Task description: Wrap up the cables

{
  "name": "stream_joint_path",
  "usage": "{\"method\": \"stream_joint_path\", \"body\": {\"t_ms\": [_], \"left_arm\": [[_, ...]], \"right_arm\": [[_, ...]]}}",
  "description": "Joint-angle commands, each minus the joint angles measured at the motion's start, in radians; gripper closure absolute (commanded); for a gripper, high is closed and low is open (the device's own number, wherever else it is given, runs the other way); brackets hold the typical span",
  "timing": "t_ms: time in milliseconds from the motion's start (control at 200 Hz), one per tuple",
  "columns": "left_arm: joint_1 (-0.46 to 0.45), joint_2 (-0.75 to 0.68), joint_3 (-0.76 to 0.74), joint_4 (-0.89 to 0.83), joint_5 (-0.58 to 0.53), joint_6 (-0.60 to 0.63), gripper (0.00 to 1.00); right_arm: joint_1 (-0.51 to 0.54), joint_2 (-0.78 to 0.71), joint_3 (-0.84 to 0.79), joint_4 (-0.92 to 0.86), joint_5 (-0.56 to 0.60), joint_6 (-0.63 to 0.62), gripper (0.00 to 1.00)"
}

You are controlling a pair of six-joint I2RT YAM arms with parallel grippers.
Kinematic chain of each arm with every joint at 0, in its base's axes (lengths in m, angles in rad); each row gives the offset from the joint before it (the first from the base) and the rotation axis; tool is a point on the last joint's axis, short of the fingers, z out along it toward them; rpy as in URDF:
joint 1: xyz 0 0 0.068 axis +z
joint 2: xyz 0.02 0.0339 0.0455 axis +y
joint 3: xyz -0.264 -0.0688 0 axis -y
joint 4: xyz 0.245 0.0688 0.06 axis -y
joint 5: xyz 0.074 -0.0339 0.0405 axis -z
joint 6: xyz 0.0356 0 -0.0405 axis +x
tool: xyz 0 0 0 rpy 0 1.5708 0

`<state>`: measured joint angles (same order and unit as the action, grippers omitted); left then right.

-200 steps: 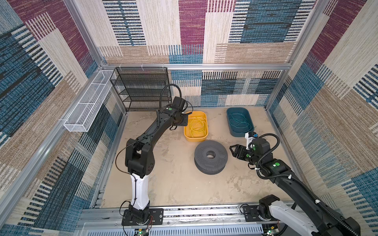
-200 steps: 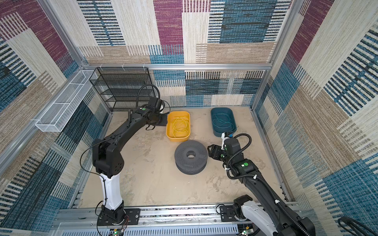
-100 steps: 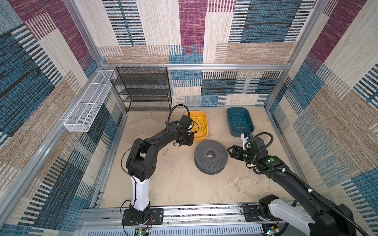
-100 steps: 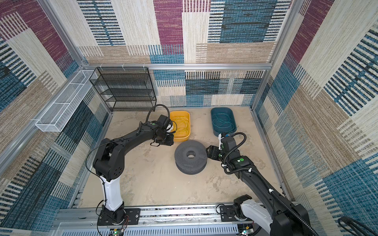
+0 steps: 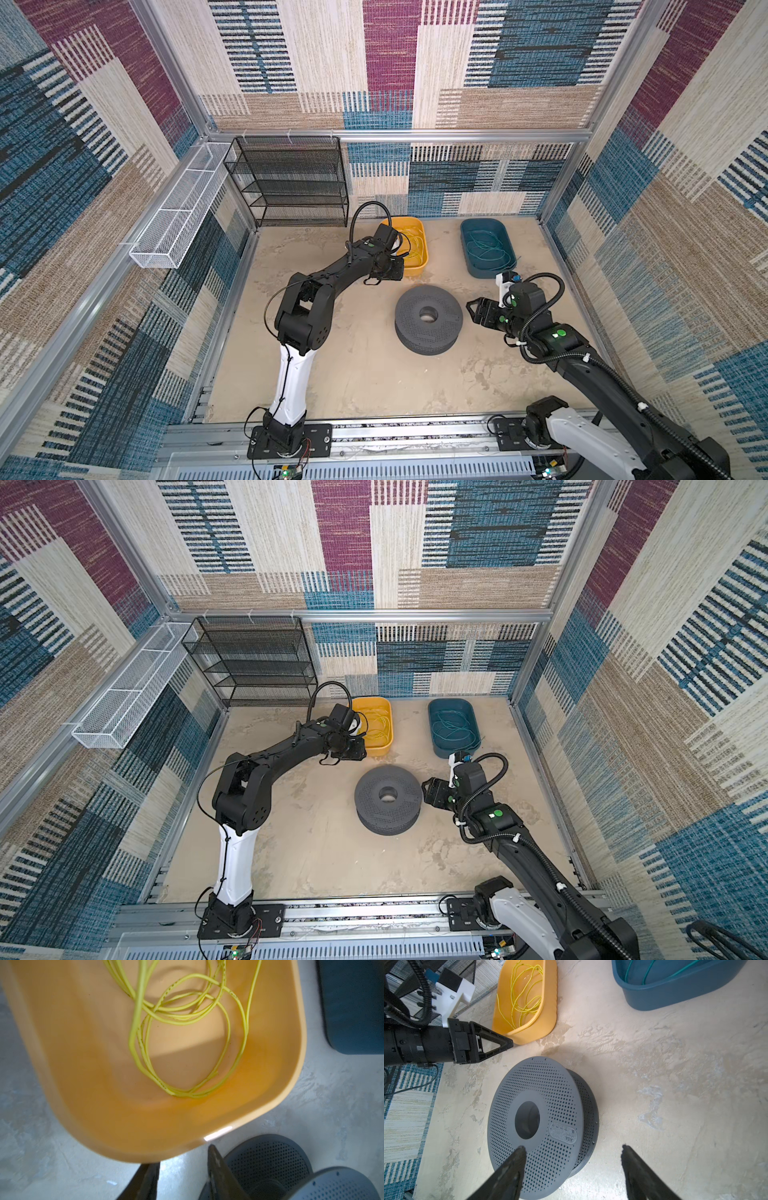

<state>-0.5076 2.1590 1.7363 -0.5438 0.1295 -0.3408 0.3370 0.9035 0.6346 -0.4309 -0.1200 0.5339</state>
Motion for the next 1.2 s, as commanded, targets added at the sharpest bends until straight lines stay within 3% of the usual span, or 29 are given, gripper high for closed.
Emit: {"method": "stream_joint_path", "body": {"t_ms": [0, 240, 401, 536, 741, 911, 1192], "left_arm": [[0.007, 0.025, 0.029, -0.006, -0.064, 0.011, 0.59], [0.015, 0.058, 0.088, 0.016, -0.050, 0.005, 0.60], [0.012, 0.009, 0.063, 0.015, -0.012, -0.003, 0.60], [0.013, -0.169, -0.116, 0.064, -0.014, -0.023, 0.58], [0.013, -0.443, -0.418, 0.160, 0.030, -0.117, 0.44], [0.012, -0.624, -0.572, 0.128, 0.019, -0.132, 0.41], [0.013, -0.921, -0.792, 0.068, -0.048, -0.174, 0.39]], "right_arm": [[0.000, -0.010, 0.007, -0.004, 0.020, 0.004, 0.25], [0.001, -0.036, 0.018, -0.029, 0.014, 0.000, 0.25], [0.001, -0.050, -0.006, -0.024, 0.003, 0.008, 0.25], [0.001, 0.001, -0.018, 0.028, -0.018, 0.005, 0.25], [0.001, 0.200, 0.032, 0.152, -0.052, -0.047, 0.25], [0.001, 0.342, 0.074, 0.198, -0.053, -0.081, 0.25], [0.006, 0.372, -0.006, 0.285, -0.193, 0.013, 0.31]]}}
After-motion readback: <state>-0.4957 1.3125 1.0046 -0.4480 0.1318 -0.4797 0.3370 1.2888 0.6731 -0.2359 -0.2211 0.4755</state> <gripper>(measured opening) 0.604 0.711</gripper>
